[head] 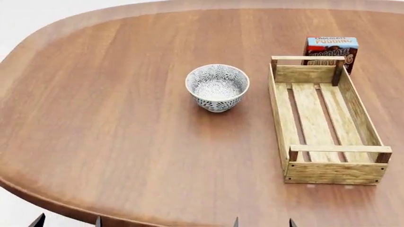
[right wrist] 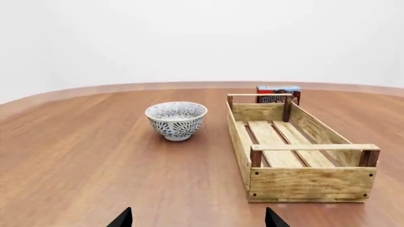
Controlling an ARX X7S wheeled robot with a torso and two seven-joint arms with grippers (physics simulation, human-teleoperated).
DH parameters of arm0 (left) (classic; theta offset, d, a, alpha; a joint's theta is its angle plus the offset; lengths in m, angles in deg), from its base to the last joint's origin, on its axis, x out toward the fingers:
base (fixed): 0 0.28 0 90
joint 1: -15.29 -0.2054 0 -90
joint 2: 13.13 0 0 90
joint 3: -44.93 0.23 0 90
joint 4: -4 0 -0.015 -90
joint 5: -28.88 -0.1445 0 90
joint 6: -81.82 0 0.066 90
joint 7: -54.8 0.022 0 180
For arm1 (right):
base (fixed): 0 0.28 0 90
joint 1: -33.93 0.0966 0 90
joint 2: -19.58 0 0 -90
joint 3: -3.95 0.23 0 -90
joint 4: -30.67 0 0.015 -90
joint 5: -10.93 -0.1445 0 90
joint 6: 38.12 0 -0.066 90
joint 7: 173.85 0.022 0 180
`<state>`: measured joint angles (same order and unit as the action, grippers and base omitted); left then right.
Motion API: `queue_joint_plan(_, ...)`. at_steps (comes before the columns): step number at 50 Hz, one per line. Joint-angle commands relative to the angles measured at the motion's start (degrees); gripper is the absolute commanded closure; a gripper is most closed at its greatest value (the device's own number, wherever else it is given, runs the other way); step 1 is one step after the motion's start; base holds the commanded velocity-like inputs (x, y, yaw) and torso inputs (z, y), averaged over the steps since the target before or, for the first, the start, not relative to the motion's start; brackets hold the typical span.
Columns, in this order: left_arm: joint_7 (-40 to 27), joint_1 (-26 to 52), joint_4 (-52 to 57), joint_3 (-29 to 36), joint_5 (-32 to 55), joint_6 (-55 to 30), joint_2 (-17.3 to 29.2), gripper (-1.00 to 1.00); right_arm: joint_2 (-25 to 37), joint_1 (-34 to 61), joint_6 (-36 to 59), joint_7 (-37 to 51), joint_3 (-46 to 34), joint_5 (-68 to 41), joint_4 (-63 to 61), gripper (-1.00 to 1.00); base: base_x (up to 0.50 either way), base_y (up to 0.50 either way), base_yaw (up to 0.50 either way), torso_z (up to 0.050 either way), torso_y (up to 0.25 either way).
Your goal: Pick up the bowl on the left and put it in the tray.
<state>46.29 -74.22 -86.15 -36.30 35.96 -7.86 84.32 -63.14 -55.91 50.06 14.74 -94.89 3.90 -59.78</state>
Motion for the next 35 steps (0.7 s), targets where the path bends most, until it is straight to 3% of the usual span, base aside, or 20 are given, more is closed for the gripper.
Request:
queue_joint_plan(1, -0.5, -0.12, 0.12, 0.69, 0.45, 0.13, 0.38, -1.0, 0.72, -0.35, -0.76, 0.46, -0.73, -0.12, -0.53, -1.0, 0.0, 0.0, 0.0, 0.0, 0.0)
queue_joint_plan(35, -1.97, 0.48, 0.28, 1.99, 1.42, 0.06, 1.61, -1.0, 1.63, 0.28, -0.91, 2.07, -1.57, -1.91, -0.32, -1.0, 0.47, 0.0, 0.0, 0.0, 0.0)
